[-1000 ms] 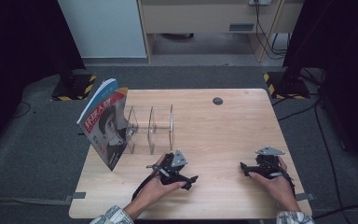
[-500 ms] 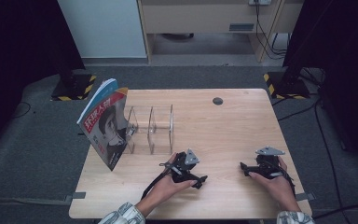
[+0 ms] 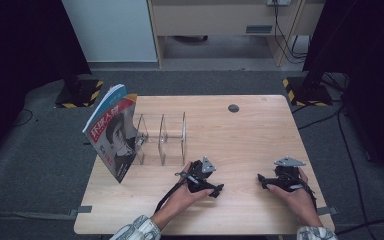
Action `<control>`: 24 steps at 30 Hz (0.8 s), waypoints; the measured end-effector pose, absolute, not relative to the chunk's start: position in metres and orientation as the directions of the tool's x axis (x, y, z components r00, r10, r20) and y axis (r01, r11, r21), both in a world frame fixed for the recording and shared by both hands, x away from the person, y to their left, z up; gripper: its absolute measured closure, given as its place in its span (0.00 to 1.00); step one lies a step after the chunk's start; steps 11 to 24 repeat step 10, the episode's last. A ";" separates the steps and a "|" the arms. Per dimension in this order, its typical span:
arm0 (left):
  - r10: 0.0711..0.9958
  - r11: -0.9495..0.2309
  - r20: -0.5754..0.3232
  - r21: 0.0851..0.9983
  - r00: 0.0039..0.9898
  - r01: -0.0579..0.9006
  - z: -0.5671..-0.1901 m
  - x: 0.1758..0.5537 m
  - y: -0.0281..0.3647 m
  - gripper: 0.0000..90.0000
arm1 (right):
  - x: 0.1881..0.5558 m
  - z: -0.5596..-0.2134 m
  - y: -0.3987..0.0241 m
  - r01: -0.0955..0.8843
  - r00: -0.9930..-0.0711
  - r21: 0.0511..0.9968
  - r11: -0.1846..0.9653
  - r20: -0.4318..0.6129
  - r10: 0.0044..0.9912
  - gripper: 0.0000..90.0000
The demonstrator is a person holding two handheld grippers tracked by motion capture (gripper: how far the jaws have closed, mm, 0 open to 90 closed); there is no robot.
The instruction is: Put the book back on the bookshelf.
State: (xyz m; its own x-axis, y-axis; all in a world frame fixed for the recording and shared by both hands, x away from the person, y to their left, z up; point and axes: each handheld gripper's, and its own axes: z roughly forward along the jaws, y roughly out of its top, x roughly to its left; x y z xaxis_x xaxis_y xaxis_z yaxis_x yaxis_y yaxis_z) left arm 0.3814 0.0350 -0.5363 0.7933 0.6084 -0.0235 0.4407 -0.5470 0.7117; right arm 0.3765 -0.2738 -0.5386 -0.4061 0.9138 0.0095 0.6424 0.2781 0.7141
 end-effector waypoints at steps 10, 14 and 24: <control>0.623 -0.556 -0.004 0.701 0.782 0.446 -0.537 0.383 0.034 0.02 | 0.377 -0.539 -0.274 0.640 -0.407 0.715 0.281 0.006 0.913 0.07; 0.623 -0.556 -0.004 0.701 0.782 0.446 -0.537 0.383 0.034 0.02 | 0.377 -0.539 -0.274 0.640 -0.407 0.715 0.281 0.006 0.913 0.07; 0.623 -0.556 -0.004 0.701 0.782 0.446 -0.537 0.383 0.034 0.02 | 0.377 -0.539 -0.274 0.640 -0.407 0.715 0.281 0.006 0.913 0.07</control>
